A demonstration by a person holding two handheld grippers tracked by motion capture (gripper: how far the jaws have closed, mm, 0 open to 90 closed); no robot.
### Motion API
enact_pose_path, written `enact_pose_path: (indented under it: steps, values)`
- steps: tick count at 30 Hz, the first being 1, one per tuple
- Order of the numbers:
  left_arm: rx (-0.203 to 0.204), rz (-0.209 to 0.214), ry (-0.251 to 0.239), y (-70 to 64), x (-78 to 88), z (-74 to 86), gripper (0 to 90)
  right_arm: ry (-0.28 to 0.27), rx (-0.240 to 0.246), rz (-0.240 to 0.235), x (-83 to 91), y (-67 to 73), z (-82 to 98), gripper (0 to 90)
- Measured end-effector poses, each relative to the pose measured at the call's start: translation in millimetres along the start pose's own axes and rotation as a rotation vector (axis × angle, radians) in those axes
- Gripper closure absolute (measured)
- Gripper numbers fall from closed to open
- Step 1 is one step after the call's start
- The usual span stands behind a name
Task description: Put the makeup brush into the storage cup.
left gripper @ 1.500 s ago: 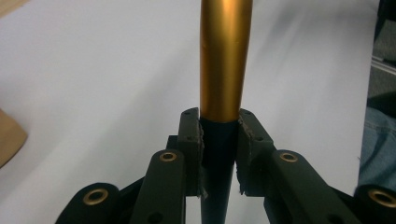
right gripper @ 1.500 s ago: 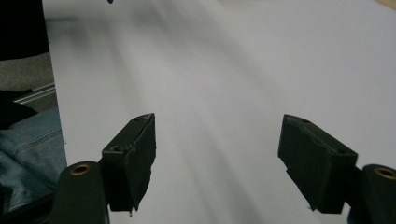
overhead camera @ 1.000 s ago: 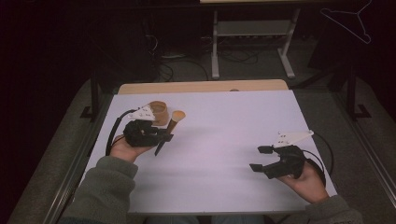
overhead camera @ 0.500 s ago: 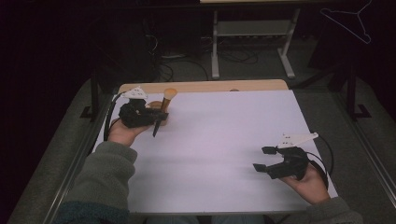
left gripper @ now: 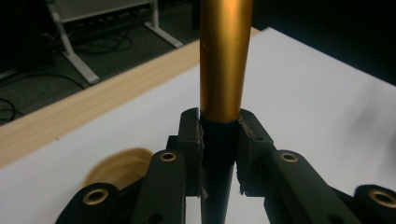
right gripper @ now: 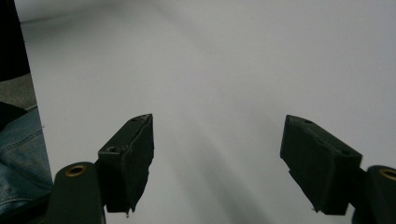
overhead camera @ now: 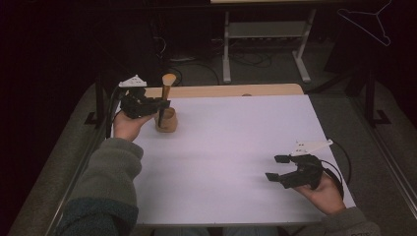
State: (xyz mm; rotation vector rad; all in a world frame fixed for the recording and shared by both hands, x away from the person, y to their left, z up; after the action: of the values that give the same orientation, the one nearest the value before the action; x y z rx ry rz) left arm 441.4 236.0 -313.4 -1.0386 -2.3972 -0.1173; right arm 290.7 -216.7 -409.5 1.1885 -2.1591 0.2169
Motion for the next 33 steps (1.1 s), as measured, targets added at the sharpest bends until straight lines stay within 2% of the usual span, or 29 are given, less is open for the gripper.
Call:
enact_pose_path:
  steps: [6,11,14,19,20,28,33]
  values:
    - [0.021,-0.039,-0.017,14.8,-10.6,-8.0,74.2,0.001,-0.009,-0.008,-1.0,-2.3,2.0,24.9]
    - [0.049,-0.063,-0.06,25.1,-24.2,-15.0,74.2,-0.006,-0.009,-0.017,-1.0,-5.1,2.9,25.2]
    - [0.082,-0.085,-0.09,32.9,-30.8,-15.0,74.2,-0.009,-0.014,-0.025,-1.3,-5.1,3.1,25.3]
    - [0.113,-0.127,-0.109,45.3,-40.8,-9.0,74.1,-0.012,-0.014,-0.027,-0.6,-5.9,4.1,25.3]
    - [0.126,-0.13,-0.113,47.0,-42.9,-7.5,74.1,-0.014,-0.015,-0.03,-0.5,-6.6,4.4,25.3]
    - [0.14,-0.142,-0.1,55.4,-57.2,7.5,73.9,-0.018,-0.016,-0.035,-1.7,-6.0,4.5,25.5]
    - [0.16,-0.146,-0.109,59.3,-58.7,17.8,73.8,-0.017,-0.018,-0.038,-2.2,-5.3,4.7,25.6]
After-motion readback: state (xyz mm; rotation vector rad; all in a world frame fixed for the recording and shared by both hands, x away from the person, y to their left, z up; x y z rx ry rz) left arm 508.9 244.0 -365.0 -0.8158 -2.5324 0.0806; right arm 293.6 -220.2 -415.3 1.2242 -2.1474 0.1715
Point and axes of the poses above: each handheld gripper's, and its own axes: x roughly backward along the jaws, z roughly out of its underside, y roughly to its left, the point moved 2 cm from there along -x, roughly forward along the jaws
